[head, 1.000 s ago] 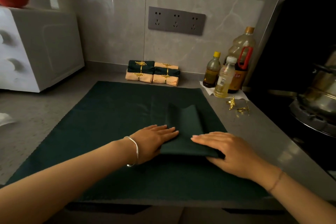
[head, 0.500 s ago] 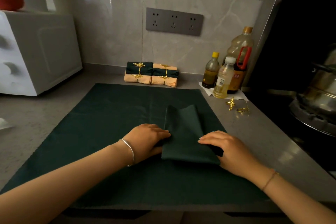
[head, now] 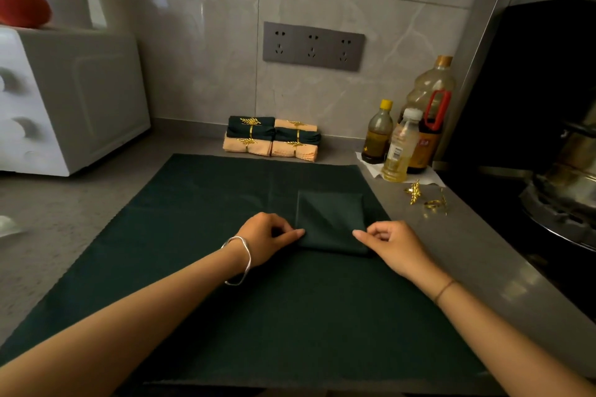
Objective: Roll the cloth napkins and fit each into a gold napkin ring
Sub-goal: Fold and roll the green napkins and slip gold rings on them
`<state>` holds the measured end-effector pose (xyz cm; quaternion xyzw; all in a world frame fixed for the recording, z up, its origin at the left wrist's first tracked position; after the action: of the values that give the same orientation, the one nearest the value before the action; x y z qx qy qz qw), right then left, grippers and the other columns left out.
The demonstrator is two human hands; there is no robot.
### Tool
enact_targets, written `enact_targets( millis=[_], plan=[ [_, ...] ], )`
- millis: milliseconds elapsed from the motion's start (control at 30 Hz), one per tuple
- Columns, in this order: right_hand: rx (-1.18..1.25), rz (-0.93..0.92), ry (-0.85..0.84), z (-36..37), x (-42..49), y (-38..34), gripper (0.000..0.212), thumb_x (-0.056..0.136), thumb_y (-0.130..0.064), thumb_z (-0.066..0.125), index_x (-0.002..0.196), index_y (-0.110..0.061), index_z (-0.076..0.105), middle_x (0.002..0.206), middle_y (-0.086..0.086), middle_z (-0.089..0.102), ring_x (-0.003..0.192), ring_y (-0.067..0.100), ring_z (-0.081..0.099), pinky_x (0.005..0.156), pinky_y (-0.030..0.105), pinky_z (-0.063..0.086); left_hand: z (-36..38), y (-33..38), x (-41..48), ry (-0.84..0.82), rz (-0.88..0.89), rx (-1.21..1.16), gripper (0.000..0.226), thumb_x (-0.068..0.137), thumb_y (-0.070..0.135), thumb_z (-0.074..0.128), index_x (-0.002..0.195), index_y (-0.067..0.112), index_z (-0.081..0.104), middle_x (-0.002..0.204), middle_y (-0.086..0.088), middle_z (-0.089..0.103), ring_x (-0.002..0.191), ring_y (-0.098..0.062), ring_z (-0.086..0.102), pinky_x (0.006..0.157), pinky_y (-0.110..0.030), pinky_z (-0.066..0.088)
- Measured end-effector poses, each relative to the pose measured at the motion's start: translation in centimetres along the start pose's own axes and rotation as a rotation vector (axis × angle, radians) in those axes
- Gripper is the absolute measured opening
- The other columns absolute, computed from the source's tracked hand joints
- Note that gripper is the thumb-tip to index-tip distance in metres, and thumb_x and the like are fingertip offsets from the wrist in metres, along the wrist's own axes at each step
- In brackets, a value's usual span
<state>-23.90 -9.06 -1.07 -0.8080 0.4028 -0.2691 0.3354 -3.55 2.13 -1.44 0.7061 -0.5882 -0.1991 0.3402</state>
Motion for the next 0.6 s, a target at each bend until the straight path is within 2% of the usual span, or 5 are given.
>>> enact_targets(
  millis=[167, 233, 367, 467, 600],
  plan=[
    [-0.025, 0.097, 0.016, 0.5, 1.2, 0.3, 0.015, 0.083, -0.025, 0.069, 0.075, -0.016, 0.061, 0.058, 0.001, 0.058, 0.054, 0.011, 0.052, 0.055, 0.021, 0.041, 0.2, -0.2, 1.5, -0.113, -0.199, 0.006, 0.028, 0.088, 0.043, 0.057, 0.077, 0.018, 0.063, 0.078, 0.001, 0.061, 0.071, -0.009, 0.056, 0.067, -0.021, 0.046],
    [-0.032, 0.115, 0.002, 0.5, 1.6, 0.4, 0.014, 0.083, -0.024, 0.070, 0.077, -0.016, 0.061, 0.055, 0.000, 0.057, 0.053, 0.011, 0.051, 0.055, 0.022, 0.041, -0.3, -0.1, 2.5, -0.099, -0.242, 0.058, 0.032, 0.087, 0.045, 0.058, 0.096, 0.014, 0.061, 0.093, -0.003, 0.062, 0.082, -0.012, 0.057, 0.076, -0.026, 0.048],
    [-0.033, 0.130, -0.032, 0.5, 2.0, 0.2, 0.014, 0.083, -0.023, 0.070, 0.091, -0.014, 0.062, 0.056, 0.000, 0.057, 0.052, 0.009, 0.051, 0.055, 0.020, 0.041, -0.4, 0.6, 5.3, 0.022, -0.190, -0.038, 0.066, 0.087, 0.043, 0.058, 0.141, 0.017, 0.032, 0.139, -0.006, 0.041, 0.124, -0.023, 0.046, 0.103, -0.038, 0.041],
    [-0.013, 0.158, -0.064, 0.6, 2.1, 0.3, 0.020, 0.084, -0.024, 0.069, 0.097, -0.018, 0.055, 0.061, 0.003, 0.060, 0.054, 0.012, 0.053, 0.054, 0.021, 0.042, 0.6, 0.9, 7.1, -0.054, -0.113, -0.056, 0.048, 0.094, 0.036, 0.050, 0.137, 0.016, 0.043, 0.137, -0.005, 0.048, 0.125, -0.021, 0.046, 0.106, -0.034, 0.038],
    [-0.041, 0.165, -0.043, 0.5, 2.3, 0.4, 0.032, 0.082, -0.026, 0.071, 0.104, -0.015, 0.050, 0.060, 0.001, 0.057, 0.052, 0.012, 0.051, 0.057, 0.027, 0.043, 0.7, 0.3, 8.3, -0.059, -0.090, -0.071, 0.024, 0.092, 0.028, 0.054, 0.110, 0.015, 0.063, 0.111, -0.002, 0.062, 0.100, -0.013, 0.055, 0.091, -0.025, 0.043]
  ],
)
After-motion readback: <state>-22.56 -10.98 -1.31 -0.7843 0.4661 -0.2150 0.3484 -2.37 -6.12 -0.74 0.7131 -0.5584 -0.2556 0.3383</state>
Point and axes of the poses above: each hand's wrist, its own x-axis towards the middle knuckle, its own z-axis out of the palm, y = z × x, the point moved 5 cm from there along x, towards the middle knuckle
